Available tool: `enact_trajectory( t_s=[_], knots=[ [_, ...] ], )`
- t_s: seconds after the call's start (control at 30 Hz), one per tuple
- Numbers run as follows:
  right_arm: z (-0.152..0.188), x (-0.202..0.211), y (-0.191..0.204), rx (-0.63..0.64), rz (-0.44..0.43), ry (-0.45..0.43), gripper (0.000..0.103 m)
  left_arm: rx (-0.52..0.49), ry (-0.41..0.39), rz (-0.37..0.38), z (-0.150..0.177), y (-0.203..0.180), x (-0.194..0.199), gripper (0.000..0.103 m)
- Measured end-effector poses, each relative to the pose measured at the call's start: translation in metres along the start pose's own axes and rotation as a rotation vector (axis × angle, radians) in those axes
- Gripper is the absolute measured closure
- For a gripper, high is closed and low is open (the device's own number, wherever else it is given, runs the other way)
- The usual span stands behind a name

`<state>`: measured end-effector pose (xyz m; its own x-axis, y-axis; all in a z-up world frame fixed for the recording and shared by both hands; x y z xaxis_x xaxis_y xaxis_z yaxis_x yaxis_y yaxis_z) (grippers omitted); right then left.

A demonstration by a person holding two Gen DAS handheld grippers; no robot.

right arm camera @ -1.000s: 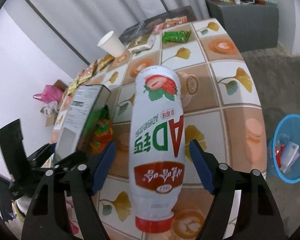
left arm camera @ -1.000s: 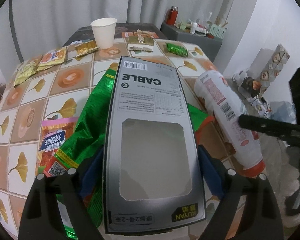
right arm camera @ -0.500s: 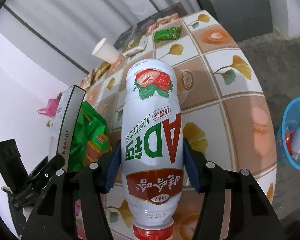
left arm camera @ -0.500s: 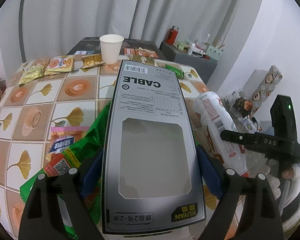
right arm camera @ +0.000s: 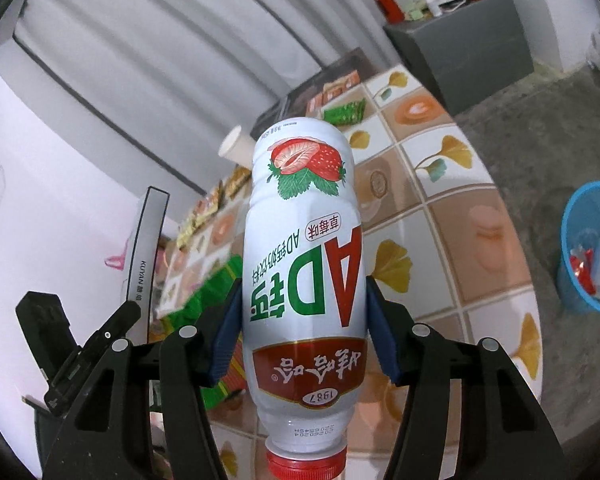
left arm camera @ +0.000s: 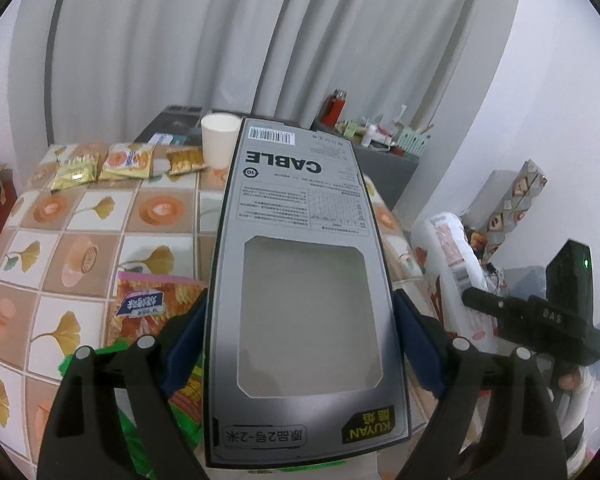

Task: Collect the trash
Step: 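Lift the CABLE box and milk bottle and turn toward the wastebasket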

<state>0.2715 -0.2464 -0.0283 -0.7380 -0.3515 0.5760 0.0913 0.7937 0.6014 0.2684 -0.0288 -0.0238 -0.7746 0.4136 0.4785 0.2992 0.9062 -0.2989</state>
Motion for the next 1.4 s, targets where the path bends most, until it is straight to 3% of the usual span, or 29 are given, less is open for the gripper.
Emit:
enact_trajectory(
  t_s=[0.43,1.4],
  knots=[
    [-0.009,0.066,0.007,-0.050,-0.034,-0.148,0.049,-0.030,-0.083,0.054,-0.025,-0.037,0.036,0.018],
    [-0.017,0.125,0.000,-0.074,-0.087,-0.271,0.049,-0.069,-0.157,0.165,-0.044,-0.114,0.069,0.018]
  ],
)
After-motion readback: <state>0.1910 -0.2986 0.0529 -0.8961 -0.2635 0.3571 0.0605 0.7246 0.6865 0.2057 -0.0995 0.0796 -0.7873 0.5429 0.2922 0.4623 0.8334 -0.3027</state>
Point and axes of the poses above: each gripper's, at about its wrist camera, not at the fingertips, and x roughly against the way its jaws point, y to its left, z to its underside, the point moved 10 cm from there along -x, roughly the way its jaws point, and after that the axes turned 9 degrees about -y, right-handed, at the moved point
